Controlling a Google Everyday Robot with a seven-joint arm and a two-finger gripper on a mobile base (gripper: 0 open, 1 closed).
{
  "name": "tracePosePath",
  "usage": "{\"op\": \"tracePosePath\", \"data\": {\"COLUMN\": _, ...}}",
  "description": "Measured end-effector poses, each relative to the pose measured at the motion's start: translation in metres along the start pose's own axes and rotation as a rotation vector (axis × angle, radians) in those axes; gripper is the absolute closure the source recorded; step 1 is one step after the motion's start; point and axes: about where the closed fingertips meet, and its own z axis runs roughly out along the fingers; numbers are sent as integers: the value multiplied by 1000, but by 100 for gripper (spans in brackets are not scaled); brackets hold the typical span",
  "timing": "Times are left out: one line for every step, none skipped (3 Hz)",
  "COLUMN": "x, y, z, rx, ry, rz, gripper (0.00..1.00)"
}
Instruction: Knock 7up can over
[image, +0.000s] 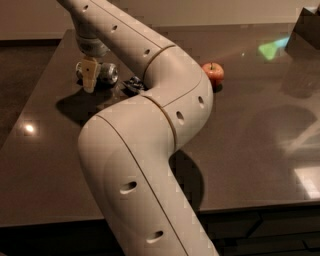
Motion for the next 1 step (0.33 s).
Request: {"op": "tracePosePath", "data": {"x": 0, "y": 0, "z": 0, "rx": 0, "ry": 0, "rz": 0, "gripper": 0}}
